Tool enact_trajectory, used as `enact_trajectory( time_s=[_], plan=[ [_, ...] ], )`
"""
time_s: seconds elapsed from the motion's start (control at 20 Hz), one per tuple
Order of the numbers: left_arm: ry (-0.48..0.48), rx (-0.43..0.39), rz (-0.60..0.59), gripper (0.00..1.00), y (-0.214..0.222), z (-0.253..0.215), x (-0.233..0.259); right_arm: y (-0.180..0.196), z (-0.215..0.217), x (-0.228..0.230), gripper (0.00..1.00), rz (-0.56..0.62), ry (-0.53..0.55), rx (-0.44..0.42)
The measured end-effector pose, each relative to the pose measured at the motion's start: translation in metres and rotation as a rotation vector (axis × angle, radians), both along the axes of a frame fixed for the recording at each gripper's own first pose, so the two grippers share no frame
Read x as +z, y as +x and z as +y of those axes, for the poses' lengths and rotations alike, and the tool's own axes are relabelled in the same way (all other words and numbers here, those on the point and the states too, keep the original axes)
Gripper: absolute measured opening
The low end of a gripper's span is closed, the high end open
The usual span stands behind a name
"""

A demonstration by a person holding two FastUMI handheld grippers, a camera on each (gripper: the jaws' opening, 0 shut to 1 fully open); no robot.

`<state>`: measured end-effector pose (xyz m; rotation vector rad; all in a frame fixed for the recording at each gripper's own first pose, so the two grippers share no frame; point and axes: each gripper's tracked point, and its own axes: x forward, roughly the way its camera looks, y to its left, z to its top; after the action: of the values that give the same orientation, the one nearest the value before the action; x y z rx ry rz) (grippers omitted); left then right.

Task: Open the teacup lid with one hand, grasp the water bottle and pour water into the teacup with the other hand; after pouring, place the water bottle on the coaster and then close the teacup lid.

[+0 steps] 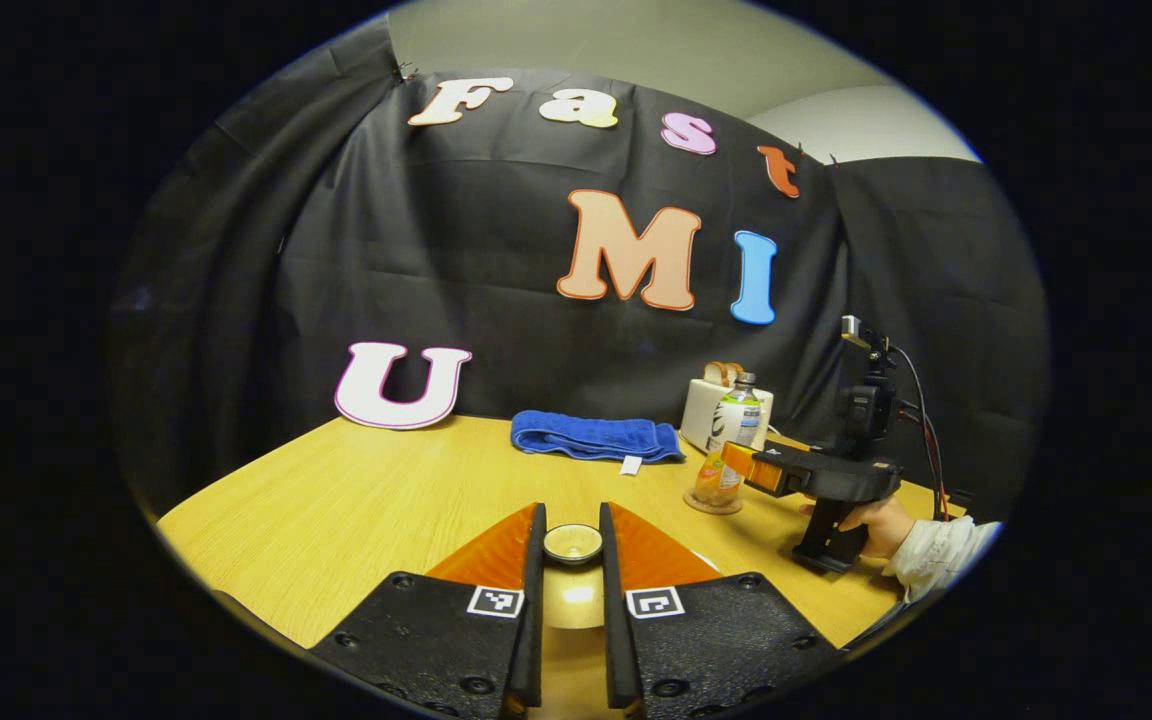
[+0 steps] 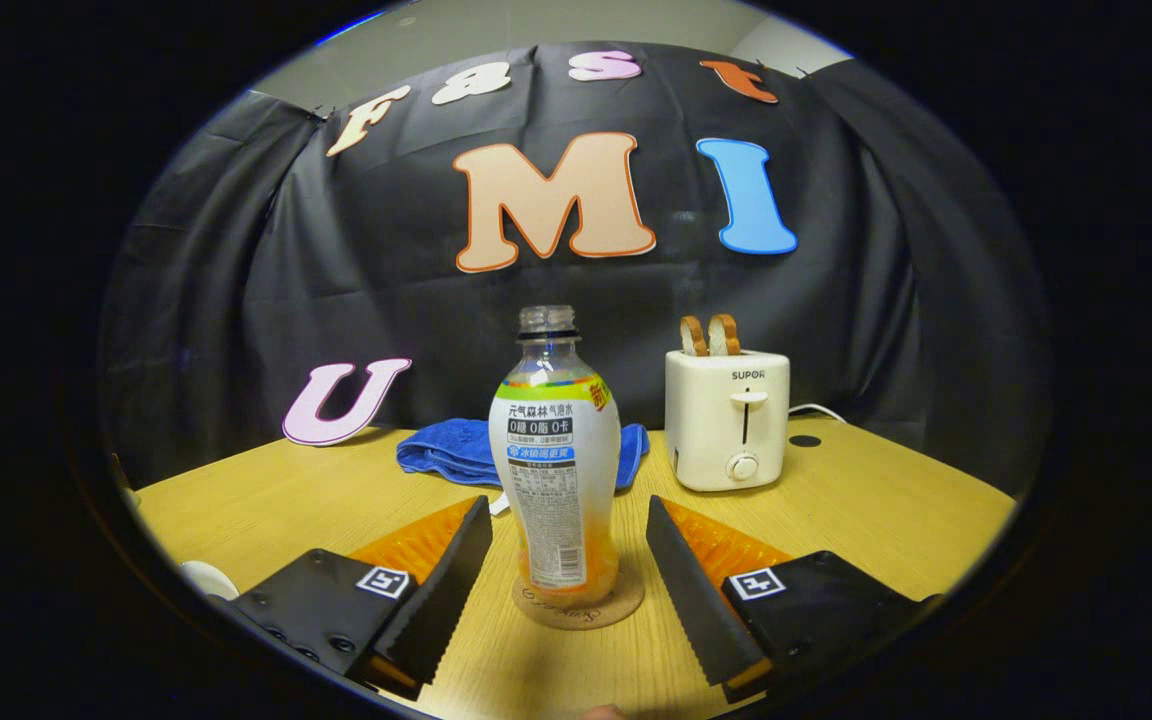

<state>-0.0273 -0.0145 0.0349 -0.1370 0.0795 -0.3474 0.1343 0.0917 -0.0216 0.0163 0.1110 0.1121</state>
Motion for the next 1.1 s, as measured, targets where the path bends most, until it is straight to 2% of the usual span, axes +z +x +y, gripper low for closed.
enact_trajectory(
  time_s=[0.2,0.25,0.35,0.4,0.45,0.5,0.55,1.1],
  plan=[
    [0.008,-0.041,0.001,0.22,0.002,-0.021,-0.001,-0.024,-0.004,0.009,0.99,-0.028,-0.005,0.02],
    [0.016,-0.048,0.001,0.22,0.003,-0.025,-0.003,-0.03,-0.004,0.009,0.95,-0.031,-0.001,0.028],
    [0.033,-0.065,0.0,0.23,0.005,-0.036,-0.005,-0.039,-0.005,0.01,0.99,-0.037,0.003,0.036],
    [0.041,-0.075,0.0,0.23,0.005,-0.042,-0.006,-0.044,-0.006,0.01,0.95,-0.037,0.004,0.04],
    [0.052,-0.084,0.003,0.22,0.006,-0.047,-0.008,-0.049,-0.006,0.011,0.98,-0.039,0.01,0.043],
    [0.062,-0.09,0.005,0.23,0.007,-0.051,-0.01,-0.054,-0.005,0.011,0.95,-0.042,0.017,0.05],
    [0.072,-0.095,0.004,0.23,0.008,-0.055,-0.011,-0.058,-0.004,0.012,0.98,-0.048,0.021,0.054],
    [0.15,-0.11,0.054,0.23,0.019,-0.079,-0.045,-0.074,0.002,0.015,0.98,-0.068,-0.003,0.088]
  ],
)
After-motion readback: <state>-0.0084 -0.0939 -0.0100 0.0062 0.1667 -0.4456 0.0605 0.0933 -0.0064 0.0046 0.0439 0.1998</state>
